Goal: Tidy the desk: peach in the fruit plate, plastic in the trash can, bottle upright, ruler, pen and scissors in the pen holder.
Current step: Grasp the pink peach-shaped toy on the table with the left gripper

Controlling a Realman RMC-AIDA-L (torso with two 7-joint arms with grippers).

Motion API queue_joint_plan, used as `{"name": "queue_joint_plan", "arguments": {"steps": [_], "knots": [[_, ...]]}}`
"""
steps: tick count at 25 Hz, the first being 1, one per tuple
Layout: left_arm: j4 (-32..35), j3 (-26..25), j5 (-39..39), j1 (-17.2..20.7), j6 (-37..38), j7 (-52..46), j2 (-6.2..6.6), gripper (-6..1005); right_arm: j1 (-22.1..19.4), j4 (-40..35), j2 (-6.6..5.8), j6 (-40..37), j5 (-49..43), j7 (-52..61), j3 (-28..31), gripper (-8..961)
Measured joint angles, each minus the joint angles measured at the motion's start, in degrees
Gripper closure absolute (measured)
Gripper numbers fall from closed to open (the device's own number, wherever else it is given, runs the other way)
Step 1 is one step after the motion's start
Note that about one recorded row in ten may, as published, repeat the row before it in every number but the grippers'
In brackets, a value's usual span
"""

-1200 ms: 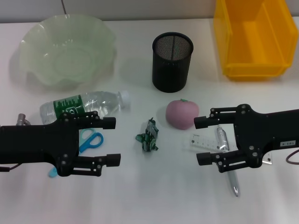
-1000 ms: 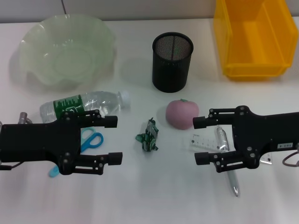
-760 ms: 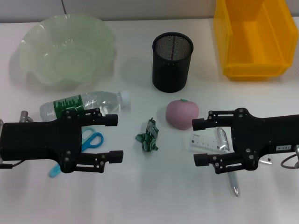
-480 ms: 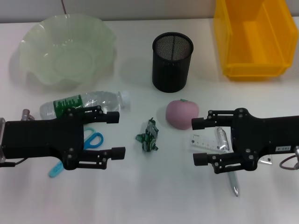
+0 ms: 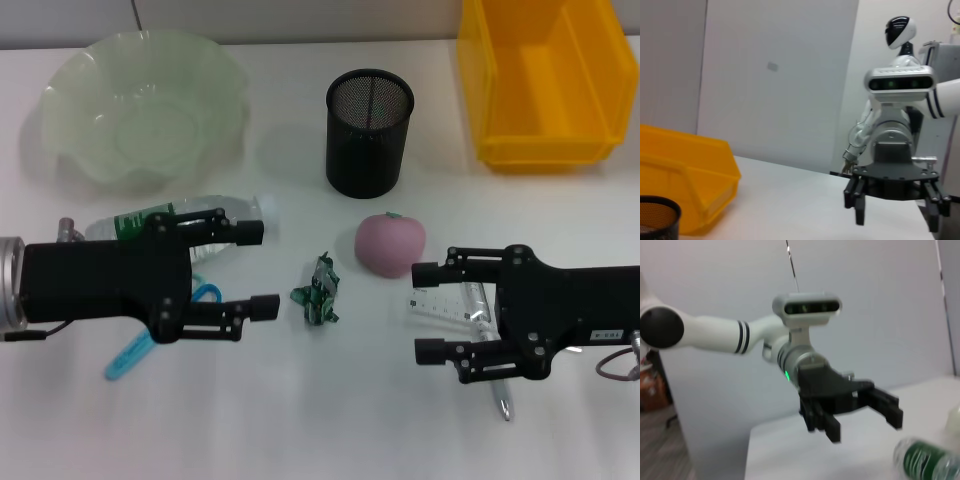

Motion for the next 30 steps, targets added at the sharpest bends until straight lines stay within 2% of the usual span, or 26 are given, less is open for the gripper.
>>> {"name": "queue_joint_plan", "arguments": {"steps": [4, 12, 18, 22, 26, 30], "knots": [[0.1, -0.9, -0.2, -0.3, -1.5, 0.0, -0.42, 187, -2.5, 2.1, 0.0, -0.1, 4.5, -5.7, 0.0, 174], [2.6, -1.6, -0.4, -1.7, -2.9, -3.3, -1.3, 187, -3.4, 4.9, -0.22, -0.1, 4.7, -6.8, 0.0, 178], [2.0, -1.5, -0.2, -3.2, -5.3, -3.1, -1.34, 188, -3.6, 8.7, -0.18, 0.1, 4.6, -9.3, 0.0, 179], [1.8, -1.4, -0.2, -3.6, -6.5, -3.1, -1.38, 188, -4.2, 12.1, -0.06, 0.1, 4.8, -13.6, 2.2, 179], [1.1, -0.7, -0.1, -4.4, -7.8, -3.5, -1.4, 189, -4.4, 15.3, -0.16, -0.3, 4.8, -15.9, 4.9, 179], [0.7, 2.5, 0.0, -6.0, -10.5, -4.9, -1.44, 189, -5.4, 18.3, -0.22, 0.0, 4.9, -19.5, 5.9, 180]]}}
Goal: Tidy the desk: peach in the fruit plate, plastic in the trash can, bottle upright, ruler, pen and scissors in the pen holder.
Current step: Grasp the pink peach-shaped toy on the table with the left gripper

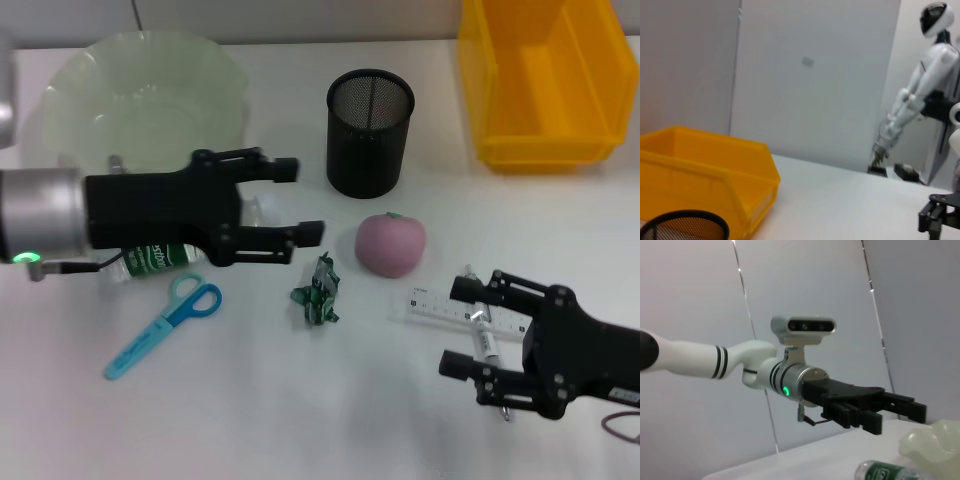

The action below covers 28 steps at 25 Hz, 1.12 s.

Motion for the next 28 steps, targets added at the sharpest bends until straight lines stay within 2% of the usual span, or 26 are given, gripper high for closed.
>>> {"name": "queue_joint_plan", "arguments": {"steps": [4, 10, 14, 15, 19, 22, 28], "knots": [[-1.2, 5.1, 0.0, -3.3, -5.1, -2.8, -0.09, 189, -0.5, 3.0, 0.12, 1.2, 0.0, -3.1, 0.0, 180], [-7.3, 10.9, -0.2, -10.3, -12.2, -3.5, -0.37, 190, -0.2, 4.2, 0.09, 1.4, 0.0, -3.2, 0.1, 180], [-8.8, 15.0, -1.0, -12.9, -17.1, -3.5, -0.61, 190, -0.8, 4.3, 0.07, 1.6, 0.0, -3.1, 0.8, 181], [-8.8, 15.0, -1.0, -12.9, -17.1, -3.5, -0.61, 190, -0.8, 4.3, 0.07, 1.6, 0.0, -3.1, 0.8, 181], [-8.9, 20.6, -4.6, -12.9, -20.7, -3.5, -0.62, 191, -2.6, 4.4, 0.04, 2.2, 0.0, -3.1, 5.8, 181], [-8.9, 21.8, -4.9, -12.9, -21.6, -3.6, -0.61, 191, -3.2, 4.3, -0.02, 2.2, -0.1, -3.2, 7.5, 181], [-9.4, 25.5, -6.3, -12.8, -26.2, -4.1, -0.6, 191, -3.3, 4.2, -0.11, 2.7, -0.4, -3.3, 8.1, 182]]}}
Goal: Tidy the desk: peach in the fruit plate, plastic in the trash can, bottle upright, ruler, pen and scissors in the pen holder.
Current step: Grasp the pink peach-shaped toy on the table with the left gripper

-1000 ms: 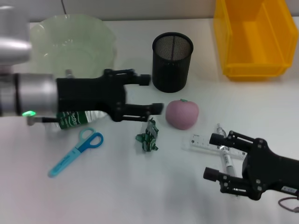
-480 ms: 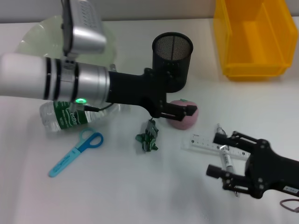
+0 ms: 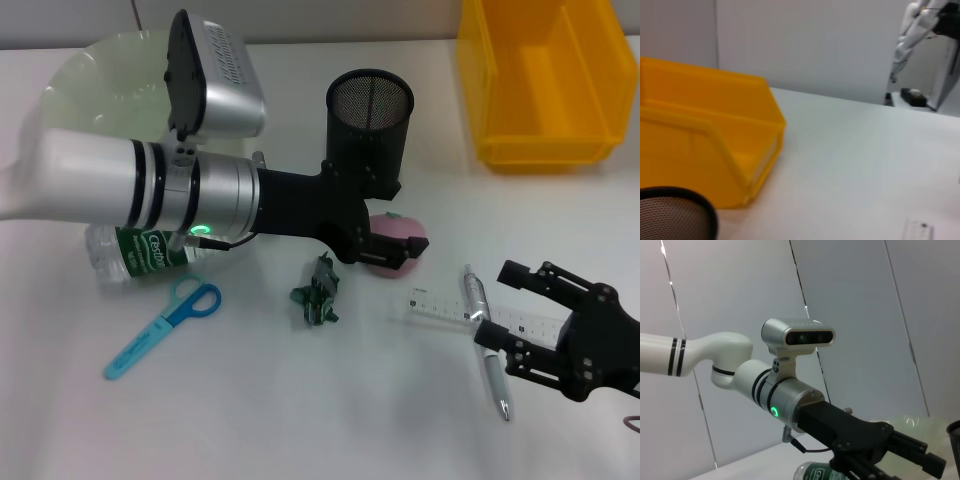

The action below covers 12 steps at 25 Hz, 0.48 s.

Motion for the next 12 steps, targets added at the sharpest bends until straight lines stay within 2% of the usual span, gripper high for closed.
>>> {"name": "queue_joint_plan", "arguments": {"steps": [6, 12], "knots": [[-0.2, 4.8, -1.5, 0.0, -5.7, -0.1, 0.0, 192, 0.7, 0.2, -0.02, 1.3, -1.1, 0.5, -0.6, 182], [-1.3, 6.4, -1.8, -0.2, -7.7, 0.1, 0.0, 192, 0.7, 0.2, -0.02, 1.7, -1.1, 0.9, -0.6, 182]]}}
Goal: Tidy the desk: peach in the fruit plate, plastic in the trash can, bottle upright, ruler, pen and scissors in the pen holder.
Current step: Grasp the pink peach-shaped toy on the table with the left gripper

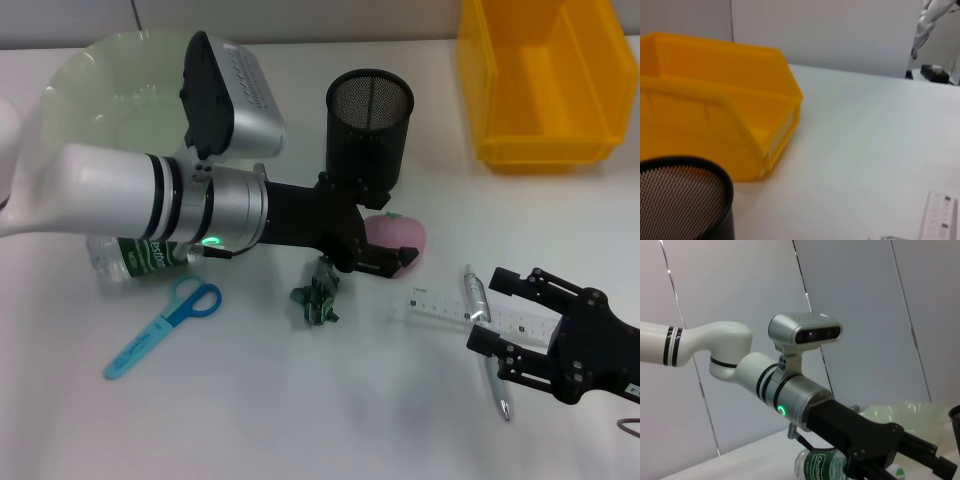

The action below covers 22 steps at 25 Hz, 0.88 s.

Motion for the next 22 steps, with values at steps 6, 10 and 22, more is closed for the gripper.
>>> {"name": "queue_joint_plan", "arguments": {"steps": [6, 10, 22], "knots": [[-0.6, 4.7, -3.4, 0.1, -4.4, 0.3, -0.01, 193, 0.3, 0.1, 0.07, 0.0, 0.0, 0.1, 0.0, 183], [-0.8, 6.3, -4.0, 0.1, -6.0, 0.4, 0.0, 193, 0.5, 0.2, 0.09, 0.0, 0.0, 0.1, 0.0, 183], [-0.5, 9.8, -4.4, 0.7, -9.0, 1.2, 0.0, 217, 0.7, 0.7, 0.09, 0.2, -0.1, 0.1, 0.0, 184]]}}
